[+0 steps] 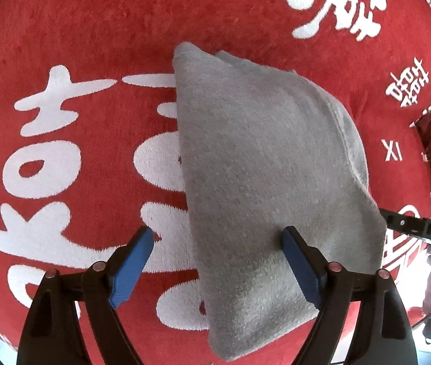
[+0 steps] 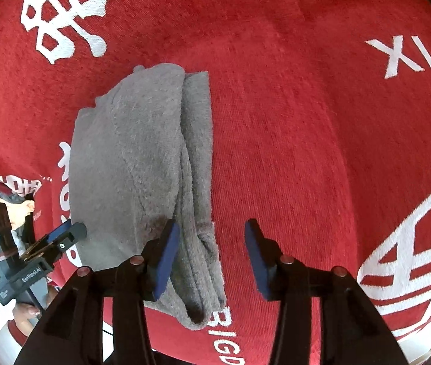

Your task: Fold small clothes

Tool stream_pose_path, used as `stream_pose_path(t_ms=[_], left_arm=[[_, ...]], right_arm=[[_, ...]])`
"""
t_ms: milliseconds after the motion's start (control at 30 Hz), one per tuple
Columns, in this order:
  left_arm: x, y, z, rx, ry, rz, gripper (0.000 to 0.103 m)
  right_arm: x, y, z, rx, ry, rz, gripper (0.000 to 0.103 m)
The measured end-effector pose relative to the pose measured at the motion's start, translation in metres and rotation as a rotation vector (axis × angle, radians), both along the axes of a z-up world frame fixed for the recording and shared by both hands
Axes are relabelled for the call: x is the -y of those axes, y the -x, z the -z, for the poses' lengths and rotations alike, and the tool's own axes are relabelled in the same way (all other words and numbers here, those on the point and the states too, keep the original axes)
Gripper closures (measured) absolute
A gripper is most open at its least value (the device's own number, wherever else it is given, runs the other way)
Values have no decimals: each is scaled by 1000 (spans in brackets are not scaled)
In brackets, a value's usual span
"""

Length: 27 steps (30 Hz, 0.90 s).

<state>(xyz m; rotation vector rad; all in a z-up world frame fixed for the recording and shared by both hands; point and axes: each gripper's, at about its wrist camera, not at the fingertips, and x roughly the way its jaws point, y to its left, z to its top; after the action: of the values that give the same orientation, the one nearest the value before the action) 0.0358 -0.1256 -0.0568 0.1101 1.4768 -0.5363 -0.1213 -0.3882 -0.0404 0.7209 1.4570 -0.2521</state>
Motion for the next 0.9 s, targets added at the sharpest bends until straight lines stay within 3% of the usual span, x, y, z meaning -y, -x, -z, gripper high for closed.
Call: stream_pose_path(t_ms=[67,100,133,167,233,367,567,700,900], left_arm=[[-3,-4,0,-6,12,-5,16],[-5,-7,0,-10,19,-7,4],[-6,-9,1,-16,21,-6,0],[-7,-11,1,-14,24,-5,0],[-10,-14,3,-25,26,1,0],[-14,-20,11,-98,60,-15,0],[-8,-29,17,-206,214,-8,0],[0,-31,31,-270,266,29,0],[2,-33,41,-296,323,47,0]], right_arm=[[1,-1,0,14,10,-6,50],[1,-2,-1,25,14,-11,50],[2,-2,-2,40,16,-16,45],[3,-3,-2,53,15,-17,33],[7,-5,-2,89,-10,-7,23],[16,-12,3,123,-90,14,23],[26,-34,19,150,-184,-9,23],[35,-45,43,158,-281,9,23],[44,-61,58,223,-408,-6,22]])
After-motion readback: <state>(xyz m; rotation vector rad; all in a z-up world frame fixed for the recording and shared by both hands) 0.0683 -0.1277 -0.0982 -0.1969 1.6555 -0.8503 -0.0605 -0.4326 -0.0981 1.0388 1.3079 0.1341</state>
